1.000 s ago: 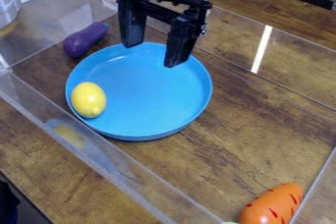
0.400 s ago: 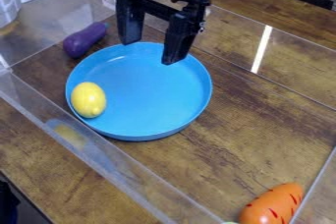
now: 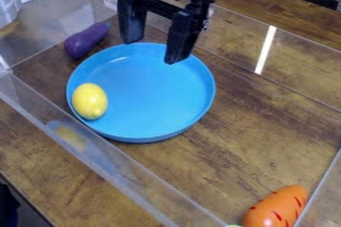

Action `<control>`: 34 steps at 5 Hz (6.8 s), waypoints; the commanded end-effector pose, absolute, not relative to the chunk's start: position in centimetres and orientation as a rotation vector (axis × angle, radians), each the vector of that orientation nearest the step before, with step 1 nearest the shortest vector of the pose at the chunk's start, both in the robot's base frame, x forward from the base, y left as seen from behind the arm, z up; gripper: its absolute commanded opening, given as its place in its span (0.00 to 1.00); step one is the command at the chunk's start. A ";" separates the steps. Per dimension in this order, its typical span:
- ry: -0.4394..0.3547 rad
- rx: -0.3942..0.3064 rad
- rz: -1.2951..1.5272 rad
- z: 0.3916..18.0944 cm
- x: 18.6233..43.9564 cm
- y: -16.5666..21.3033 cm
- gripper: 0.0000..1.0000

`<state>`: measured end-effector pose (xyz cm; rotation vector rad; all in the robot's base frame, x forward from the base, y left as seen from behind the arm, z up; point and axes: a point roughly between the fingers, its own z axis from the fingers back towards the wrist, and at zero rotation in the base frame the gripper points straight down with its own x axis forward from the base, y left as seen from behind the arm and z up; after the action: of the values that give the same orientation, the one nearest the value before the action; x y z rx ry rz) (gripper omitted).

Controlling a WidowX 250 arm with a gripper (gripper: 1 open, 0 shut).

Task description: Put the carrot on the blue tray

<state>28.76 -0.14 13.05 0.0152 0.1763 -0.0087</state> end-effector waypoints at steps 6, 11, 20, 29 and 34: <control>0.116 0.019 -0.002 13.6 30.5 0.3 1.00; 0.141 0.000 0.006 13.4 29.8 0.7 1.00; 0.181 0.010 0.008 13.4 29.7 0.5 1.00; 0.166 -0.032 -0.229 4.4 28.0 -13.4 1.00; 0.092 -0.040 -0.256 3.9 27.7 -17.2 1.00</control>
<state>27.78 -15.16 2.61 -0.0186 0.1415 -0.2237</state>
